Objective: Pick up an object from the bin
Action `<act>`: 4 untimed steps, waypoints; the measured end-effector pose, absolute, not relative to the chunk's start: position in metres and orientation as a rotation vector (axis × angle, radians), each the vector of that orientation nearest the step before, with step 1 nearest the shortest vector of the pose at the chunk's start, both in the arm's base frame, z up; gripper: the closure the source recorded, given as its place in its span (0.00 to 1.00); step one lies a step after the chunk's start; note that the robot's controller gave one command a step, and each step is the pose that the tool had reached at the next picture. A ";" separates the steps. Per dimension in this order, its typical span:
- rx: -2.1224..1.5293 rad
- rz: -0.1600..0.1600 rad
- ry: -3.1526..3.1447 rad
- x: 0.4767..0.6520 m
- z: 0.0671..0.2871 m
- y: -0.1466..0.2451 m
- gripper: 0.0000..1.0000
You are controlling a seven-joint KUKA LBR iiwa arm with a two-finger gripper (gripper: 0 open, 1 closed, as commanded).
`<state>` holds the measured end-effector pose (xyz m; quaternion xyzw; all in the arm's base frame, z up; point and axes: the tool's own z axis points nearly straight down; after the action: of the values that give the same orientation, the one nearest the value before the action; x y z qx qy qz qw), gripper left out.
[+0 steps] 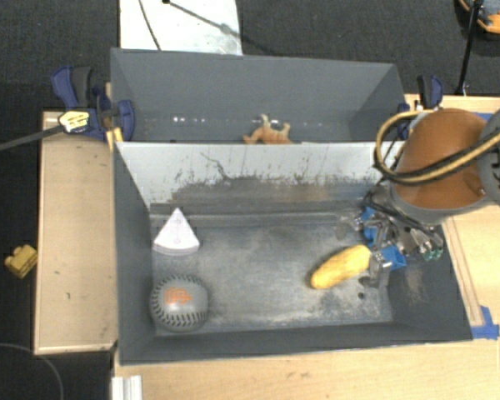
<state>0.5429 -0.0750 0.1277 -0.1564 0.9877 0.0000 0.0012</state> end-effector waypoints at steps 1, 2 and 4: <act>-0.651 -0.002 3.068 0.544 0.077 -0.076 0.00; -0.807 -0.002 3.029 0.538 0.059 -0.074 1.00; -0.840 0.003 3.029 0.535 0.068 -0.074 1.00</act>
Offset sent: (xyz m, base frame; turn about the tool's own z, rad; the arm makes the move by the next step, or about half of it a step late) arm -0.0109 0.0010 -0.0577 -0.2806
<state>0.5351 -0.0739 0.0676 -0.2672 0.9636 0.0011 -0.0011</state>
